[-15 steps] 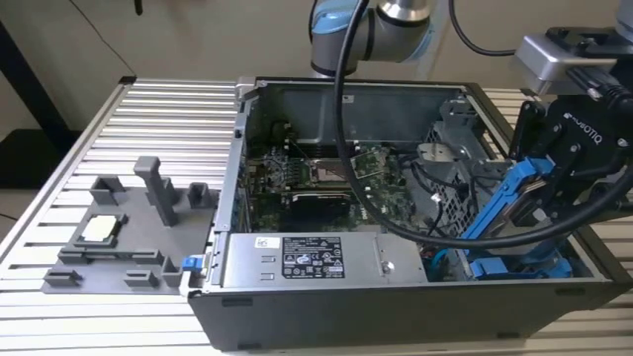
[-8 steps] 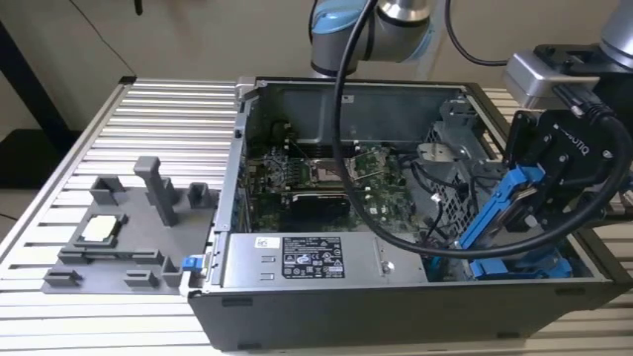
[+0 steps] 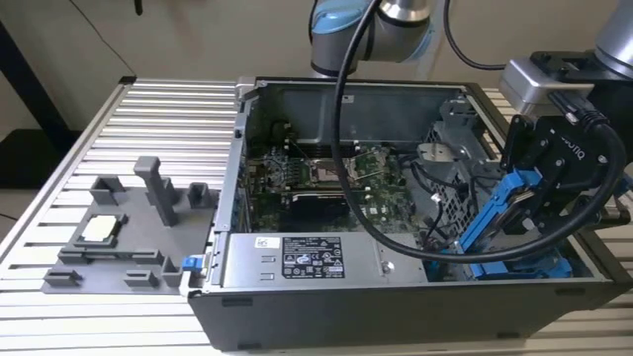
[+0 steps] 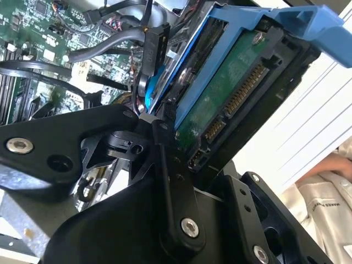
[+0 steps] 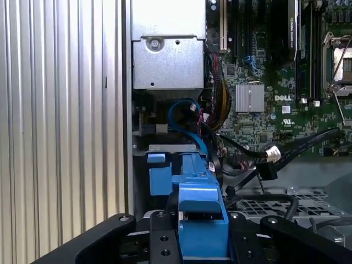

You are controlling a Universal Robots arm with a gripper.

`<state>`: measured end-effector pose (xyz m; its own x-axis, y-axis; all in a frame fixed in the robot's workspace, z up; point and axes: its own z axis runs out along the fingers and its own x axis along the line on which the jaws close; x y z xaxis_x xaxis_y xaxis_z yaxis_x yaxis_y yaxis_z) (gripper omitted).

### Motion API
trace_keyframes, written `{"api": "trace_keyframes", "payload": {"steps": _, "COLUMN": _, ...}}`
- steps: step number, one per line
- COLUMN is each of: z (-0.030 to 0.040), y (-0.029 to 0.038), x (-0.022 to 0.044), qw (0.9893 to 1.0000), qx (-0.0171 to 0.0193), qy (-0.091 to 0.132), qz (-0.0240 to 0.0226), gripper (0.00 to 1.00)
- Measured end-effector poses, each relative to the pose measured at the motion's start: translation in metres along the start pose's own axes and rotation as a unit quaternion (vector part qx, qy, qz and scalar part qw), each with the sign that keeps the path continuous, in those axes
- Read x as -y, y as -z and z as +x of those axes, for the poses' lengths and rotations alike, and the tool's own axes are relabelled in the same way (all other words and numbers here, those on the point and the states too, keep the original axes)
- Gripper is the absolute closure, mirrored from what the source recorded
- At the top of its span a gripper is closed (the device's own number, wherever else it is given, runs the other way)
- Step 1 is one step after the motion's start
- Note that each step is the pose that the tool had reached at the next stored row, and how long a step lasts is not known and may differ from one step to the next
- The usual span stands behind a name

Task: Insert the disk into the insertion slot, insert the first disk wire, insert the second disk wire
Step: 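Insert the disk into the insertion slot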

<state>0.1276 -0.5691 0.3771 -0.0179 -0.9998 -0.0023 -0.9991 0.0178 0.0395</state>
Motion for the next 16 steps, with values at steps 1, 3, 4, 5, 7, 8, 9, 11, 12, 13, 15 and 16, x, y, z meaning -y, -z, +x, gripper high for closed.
{"api": "trace_keyframes", "payload": {"steps": 1, "z": 0.0, "y": 0.0, "x": 0.0, "qw": 1.0, "qx": 0.0, "qy": 0.0, "qz": 0.0, "gripper": 0.67}}
{"api": "trace_keyframes", "payload": {"steps": 3, "z": -0.0001, "y": -0.0001, "x": 0.0, "qw": 1.0, "qx": 0.0004, "qy": 0.0, "qz": 0.0, "gripper": 0.67}}
{"api": "trace_keyframes", "payload": {"steps": 4, "z": 0.0, "y": 0.0, "x": 0.0, "qw": 1.0, "qx": 0.0002, "qy": 0.0, "qz": 0.0, "gripper": 0.66}}
{"api": "trace_keyframes", "payload": {"steps": 5, "z": 0.0, "y": 0.0, "x": 0.0, "qw": 1.0, "qx": 0.0001, "qy": 0.0, "qz": 0.0, "gripper": 0.66}}
{"api": "trace_keyframes", "payload": {"steps": 7, "z": 0.0, "y": -0.0001, "x": 0.0, "qw": 1.0, "qx": 0.0002, "qy": 0.0, "qz": 0.0, "gripper": 0.6}}
{"api": "trace_keyframes", "payload": {"steps": 8, "z": 0.0, "y": 0.0, "x": 0.0, "qw": 1.0, "qx": 0.0001, "qy": 0.0, "qz": 0.0, "gripper": 0.6}}
{"api": "trace_keyframes", "payload": {"steps": 9, "z": 0.0, "y": 0.0, "x": 0.0, "qw": 1.0, "qx": 0.0002, "qy": 0.0, "qz": 0.0, "gripper": 0.6}}
{"api": "trace_keyframes", "payload": {"steps": 11, "z": 0.0, "y": 0.0, "x": 0.0, "qw": 1.0, "qx": 0.0002, "qy": 0.0, "qz": 0.0, "gripper": 0.6}}
{"api": "trace_keyframes", "payload": {"steps": 12, "z": 0.0, "y": 0.0, "x": 0.0, "qw": 1.0, "qx": 0.0003, "qy": 0.0, "qz": 0.0, "gripper": 0.6}}
{"api": "trace_keyframes", "payload": {"steps": 13, "z": 0.0, "y": 0.0, "x": 0.0, "qw": 1.0, "qx": 0.0003, "qy": 0.0, "qz": 0.0, "gripper": 0.6}}
{"api": "trace_keyframes", "payload": {"steps": 15, "z": 0.0, "y": 0.0, "x": 0.0, "qw": 1.0, "qx": 0.0003, "qy": 0.0, "qz": 0.0, "gripper": 0.6}}
{"api": "trace_keyframes", "payload": {"steps": 16, "z": 0.0, "y": 0.0, "x": 0.0, "qw": 1.0, "qx": 0.0003, "qy": 0.0, "qz": 0.0, "gripper": 0.6}}
